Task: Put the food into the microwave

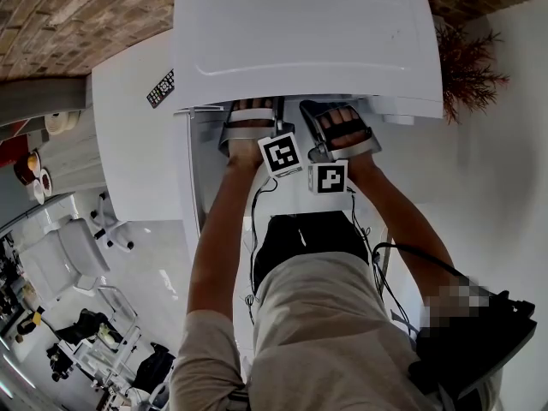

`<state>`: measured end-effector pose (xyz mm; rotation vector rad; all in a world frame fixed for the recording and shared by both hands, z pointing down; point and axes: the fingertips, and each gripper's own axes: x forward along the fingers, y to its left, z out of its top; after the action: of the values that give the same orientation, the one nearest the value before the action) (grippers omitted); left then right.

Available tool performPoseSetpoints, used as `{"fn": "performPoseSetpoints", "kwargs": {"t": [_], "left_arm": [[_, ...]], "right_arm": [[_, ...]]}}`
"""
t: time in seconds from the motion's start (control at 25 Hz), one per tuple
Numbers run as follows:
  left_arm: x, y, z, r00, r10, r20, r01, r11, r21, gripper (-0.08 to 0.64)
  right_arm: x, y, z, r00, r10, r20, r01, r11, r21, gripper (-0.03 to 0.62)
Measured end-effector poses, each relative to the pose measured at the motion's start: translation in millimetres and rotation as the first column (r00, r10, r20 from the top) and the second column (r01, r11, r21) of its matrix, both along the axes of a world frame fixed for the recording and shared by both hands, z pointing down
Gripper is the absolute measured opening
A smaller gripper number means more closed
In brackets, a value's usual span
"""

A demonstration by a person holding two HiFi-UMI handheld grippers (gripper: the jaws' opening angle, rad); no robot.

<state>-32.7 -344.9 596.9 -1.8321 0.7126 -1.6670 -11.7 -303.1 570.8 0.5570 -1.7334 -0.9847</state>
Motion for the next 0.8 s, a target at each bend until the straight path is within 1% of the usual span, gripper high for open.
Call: {"fn": "performPoseSetpoints", "kwargs": {"t": [0.16, 0.28, 0.4, 0.48, 0.52, 0.56, 0.6, 0.72, 0.8], "left_arm": [[0.7, 2.3, 0.4, 1.000, 0.009, 0.003, -0.009, 1.000, 0.007, 0.103], [0.0, 5.6, -0.4, 1.000, 0.001, -0.017, -0.001, 1.000, 0.001, 0.109], [-1.2, 7.7, 0.9, 0.999, -0.009, -0.036, 0.008, 1.000, -0.021, 0.120], [-2.9, 9.9, 3.5, 1.000, -0.012, -0.026, 0.011, 0.999, -0.051, 0.126], [-4.1, 12.0, 5.9, 1.000, -0.013, -0.016, 0.012, 0.997, -0.072, 0.134], [-5.4, 14.5, 8.6, 1.000, -0.015, -0.006, 0.014, 0.996, -0.090, 0.190], [-6.6, 16.5, 10.2, 1.000, -0.015, 0.002, 0.016, 0.995, -0.097, 0.213], [-9.5, 19.1, 6.6, 1.000, -0.017, 0.000, 0.017, 0.998, -0.053, 0.208], [-9.4, 20.9, 4.1, 1.000, -0.023, -0.001, 0.023, 0.999, -0.034, 0.209]], "right_arm": [[-0.8, -0.6, -1.4, 1.000, 0.001, -0.001, -0.001, 1.000, 0.005, 0.028], [-0.5, -1.9, -3.5, 1.000, 0.000, -0.004, 0.000, 1.000, 0.013, 0.028], [-0.5, -0.6, -1.2, 1.000, 0.000, -0.007, 0.000, 1.000, 0.008, 0.028], [-1.5, 1.2, 0.4, 1.000, 0.001, -0.007, -0.001, 1.000, 0.002, 0.028], [-2.3, 2.0, 0.2, 1.000, 0.001, -0.006, -0.001, 1.000, 0.000, 0.028], [-3.1, 2.5, -0.7, 1.000, 0.000, -0.006, 0.000, 1.000, 0.002, 0.028], [-4.0, 2.7, -2.2, 1.000, -0.001, -0.006, 0.001, 1.000, 0.006, 0.028], [-7.0, 0.9, -10.1, 1.000, -0.007, -0.007, 0.007, 0.999, 0.035, 0.028], [-6.6, 2.2, -8.2, 1.000, -0.008, -0.011, 0.008, 1.000, 0.027, 0.028]]}}
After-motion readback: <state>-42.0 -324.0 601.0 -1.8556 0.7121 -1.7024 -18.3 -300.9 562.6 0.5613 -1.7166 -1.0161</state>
